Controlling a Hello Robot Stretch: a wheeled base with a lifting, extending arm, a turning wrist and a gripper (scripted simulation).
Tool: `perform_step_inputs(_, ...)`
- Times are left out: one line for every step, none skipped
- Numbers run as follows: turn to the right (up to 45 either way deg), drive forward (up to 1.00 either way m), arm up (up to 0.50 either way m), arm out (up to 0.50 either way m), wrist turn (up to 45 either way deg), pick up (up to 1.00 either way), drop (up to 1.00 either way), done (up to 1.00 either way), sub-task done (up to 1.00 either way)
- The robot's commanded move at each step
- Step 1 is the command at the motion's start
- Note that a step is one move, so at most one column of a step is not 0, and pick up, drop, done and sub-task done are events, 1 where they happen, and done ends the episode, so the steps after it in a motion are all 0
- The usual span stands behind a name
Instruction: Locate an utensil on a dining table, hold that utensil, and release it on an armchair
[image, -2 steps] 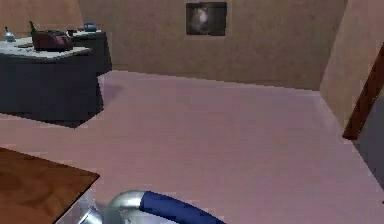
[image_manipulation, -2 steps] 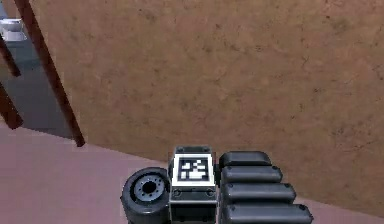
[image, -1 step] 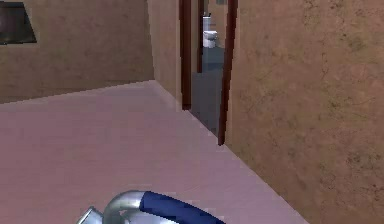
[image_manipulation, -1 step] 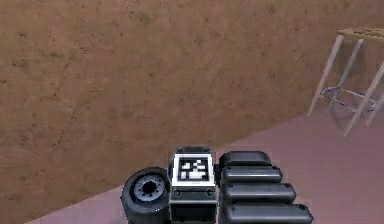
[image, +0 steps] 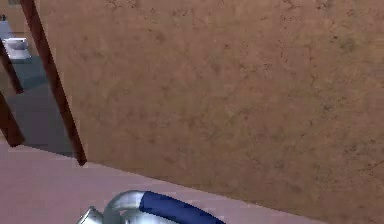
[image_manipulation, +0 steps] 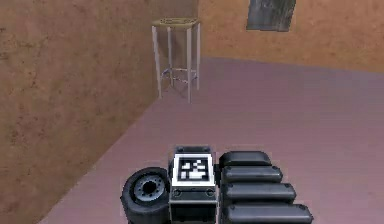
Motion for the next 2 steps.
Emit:
perform_step_inputs(15.0,0.0,0.0,0.0,0.0,0.0,0.0,0.0,0.0)
perform_step_inputs(0.0,0.1,0.0,0.0,0.0,0.0,0.0,0.0,0.0)
